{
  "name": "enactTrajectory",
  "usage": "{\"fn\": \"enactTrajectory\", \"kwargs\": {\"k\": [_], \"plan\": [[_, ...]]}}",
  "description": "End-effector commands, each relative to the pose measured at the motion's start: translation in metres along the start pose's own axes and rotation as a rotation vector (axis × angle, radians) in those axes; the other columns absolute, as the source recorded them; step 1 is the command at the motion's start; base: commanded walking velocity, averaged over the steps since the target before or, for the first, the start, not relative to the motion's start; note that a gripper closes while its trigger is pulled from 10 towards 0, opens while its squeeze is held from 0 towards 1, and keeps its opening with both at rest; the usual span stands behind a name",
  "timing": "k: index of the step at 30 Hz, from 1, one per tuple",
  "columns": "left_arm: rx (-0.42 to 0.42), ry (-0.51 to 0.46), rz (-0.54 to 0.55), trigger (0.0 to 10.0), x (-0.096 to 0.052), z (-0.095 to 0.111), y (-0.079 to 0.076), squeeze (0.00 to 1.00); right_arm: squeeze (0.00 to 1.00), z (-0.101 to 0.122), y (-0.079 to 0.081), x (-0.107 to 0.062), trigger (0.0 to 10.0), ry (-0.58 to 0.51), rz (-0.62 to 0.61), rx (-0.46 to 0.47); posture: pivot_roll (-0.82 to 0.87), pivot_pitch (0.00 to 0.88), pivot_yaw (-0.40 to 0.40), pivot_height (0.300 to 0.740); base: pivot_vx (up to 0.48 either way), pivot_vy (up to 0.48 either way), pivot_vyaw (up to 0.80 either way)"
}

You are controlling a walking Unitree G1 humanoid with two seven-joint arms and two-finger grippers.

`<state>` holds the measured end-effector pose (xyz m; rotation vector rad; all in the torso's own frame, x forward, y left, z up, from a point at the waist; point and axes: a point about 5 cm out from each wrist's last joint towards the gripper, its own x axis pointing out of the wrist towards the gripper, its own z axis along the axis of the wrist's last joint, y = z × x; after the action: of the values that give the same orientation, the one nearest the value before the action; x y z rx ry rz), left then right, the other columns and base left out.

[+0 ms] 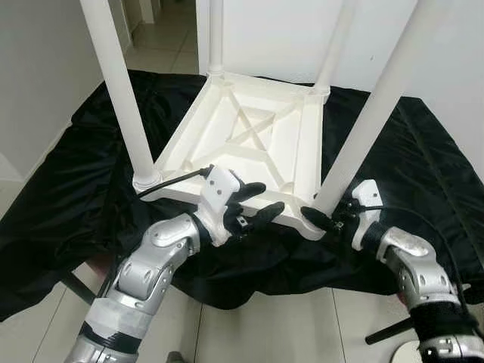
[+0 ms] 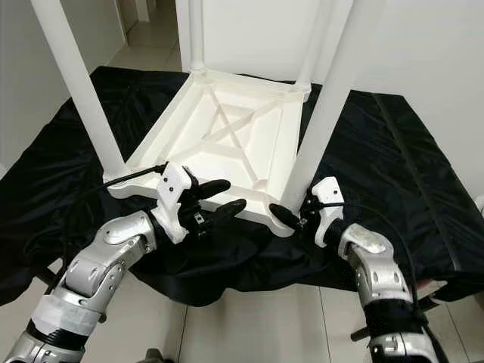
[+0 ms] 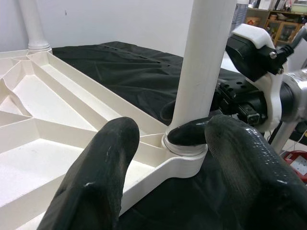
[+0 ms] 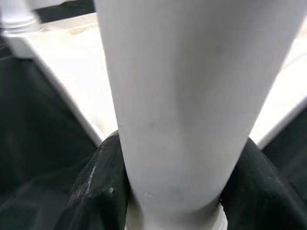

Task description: Building children table

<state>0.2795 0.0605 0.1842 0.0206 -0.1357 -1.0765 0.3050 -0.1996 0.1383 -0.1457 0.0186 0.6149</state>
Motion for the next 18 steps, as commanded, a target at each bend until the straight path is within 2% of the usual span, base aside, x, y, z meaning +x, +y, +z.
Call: {"fn": "enactTrajectory", "kwargs": {"k": [1, 2, 3, 5, 7, 11, 15, 18], "plan": [[0.004, 0.004, -0.031, 10.0, 0.002, 0.001, -0.002, 0.0, 0.0, -0.008, -0.007, -0.006, 10.0, 0.044, -0.151, -0.01, -0.04, 0.07, -0.024, 0.74, 0.0, 0.0, 0.0], [0.006, 0.002, -0.033, 10.0, 0.002, 0.001, -0.003, 0.0, 0.0, -0.01, -0.003, -0.007, 10.0, 0.04, -0.214, -0.001, -0.05, 0.073, -0.019, 0.74, 0.0, 0.0, 0.0], [0.006, 0.002, -0.033, 10.0, 0.002, 0.001, -0.003, 0.0, 0.0, -0.01, -0.003, -0.007, 10.0, 0.04, -0.214, -0.001, -0.05, 0.073, -0.019, 0.74, 0.0, 0.0, 0.0], [0.008, -0.001, -0.039, 10.0, 0.004, 0.002, -0.003, 0.0, 0.0, -0.014, 0.004, -0.008, 10.0, 0.04, -0.34, 0.014, -0.05, 0.075, -0.014, 0.74, 0.0, 0.0, 0.0], [0.008, -0.001, -0.044, 10.0, 0.005, 0.002, -0.004, 0.0, 0.0, -0.022, 0.011, -0.011, 10.0, 0.044, -0.559, 0.135, -0.06, 0.078, -0.012, 0.74, 0.0, 0.0, 0.0], [0.007, -0.001, -0.045, 10.0, 0.005, 0.002, -0.004, 0.0, 0.0, -0.023, 0.015, -0.011, 10.0, 0.04, -0.607, 0.168, -0.06, 0.078, -0.012, 0.74, 0.0, 0.0, 0.0], [0.005, 0.0, -0.05, 10.0, 0.005, 0.002, -0.004, 0.0, 0.0, -0.023, 0.035, -0.006, 10.0, 0.002, -0.807, 0.224, -0.05, 0.08, -0.015, 0.74, 0.0, 0.0, 0.0], [0.004, 0.001, -0.05, 10.0, 0.004, 0.002, -0.004, 0.0, 0.0, -0.021, 0.042, -0.004, 10.0, -0.001, -0.881, 0.245, -0.05, 0.08, -0.015, 0.74, 0.0, 0.0, 0.0]]}}
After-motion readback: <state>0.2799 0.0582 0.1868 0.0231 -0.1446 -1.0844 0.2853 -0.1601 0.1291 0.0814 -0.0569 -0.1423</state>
